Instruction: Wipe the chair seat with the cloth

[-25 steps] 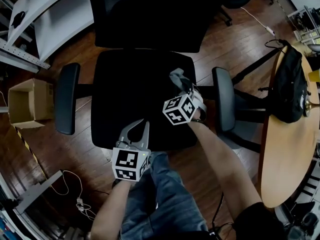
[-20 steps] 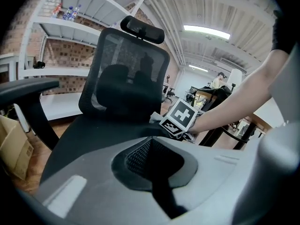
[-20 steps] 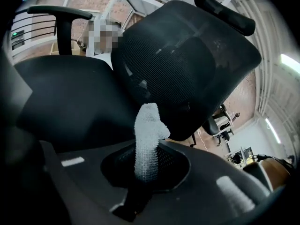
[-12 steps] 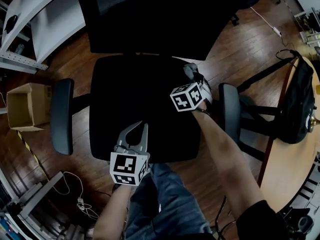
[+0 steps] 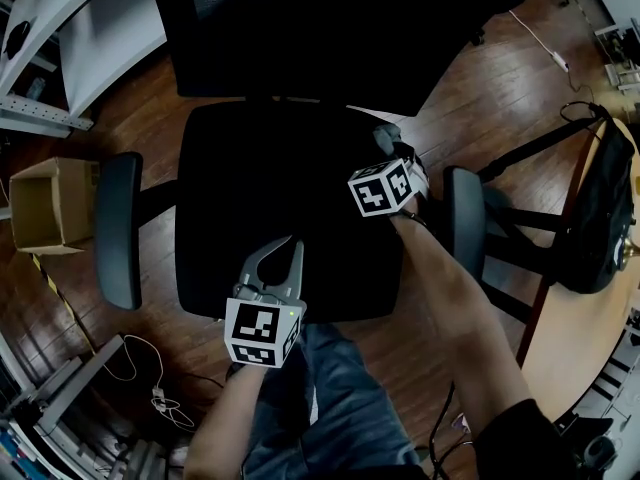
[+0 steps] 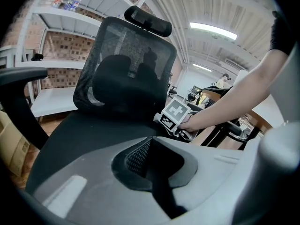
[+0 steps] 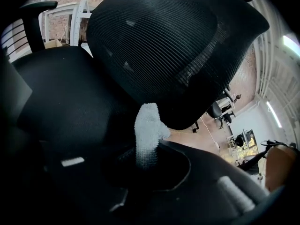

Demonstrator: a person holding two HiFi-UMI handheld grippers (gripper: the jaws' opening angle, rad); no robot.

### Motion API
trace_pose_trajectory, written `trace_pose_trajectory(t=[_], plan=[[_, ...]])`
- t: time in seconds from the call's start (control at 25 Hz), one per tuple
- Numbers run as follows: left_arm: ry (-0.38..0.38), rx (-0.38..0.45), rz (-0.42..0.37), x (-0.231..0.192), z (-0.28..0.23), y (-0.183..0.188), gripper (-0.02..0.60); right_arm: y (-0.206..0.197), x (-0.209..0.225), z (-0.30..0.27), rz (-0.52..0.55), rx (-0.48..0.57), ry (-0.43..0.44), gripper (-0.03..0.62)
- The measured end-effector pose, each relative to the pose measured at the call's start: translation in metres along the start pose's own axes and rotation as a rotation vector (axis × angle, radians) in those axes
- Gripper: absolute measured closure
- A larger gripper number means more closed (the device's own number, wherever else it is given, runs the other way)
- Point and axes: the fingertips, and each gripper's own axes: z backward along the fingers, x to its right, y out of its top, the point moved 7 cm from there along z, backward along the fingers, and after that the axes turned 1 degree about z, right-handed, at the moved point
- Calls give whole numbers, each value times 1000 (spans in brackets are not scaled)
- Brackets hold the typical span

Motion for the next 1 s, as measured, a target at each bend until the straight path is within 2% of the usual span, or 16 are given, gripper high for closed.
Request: trace_pose_trajectory(t=[0.6, 1.0], plan=[[-70, -8, -66, 17, 33, -18, 578, -44, -42, 50, -8, 12, 17, 579], [-123, -25, -118, 45, 53, -43, 578, -96, -81, 99, 17, 84, 22, 579]])
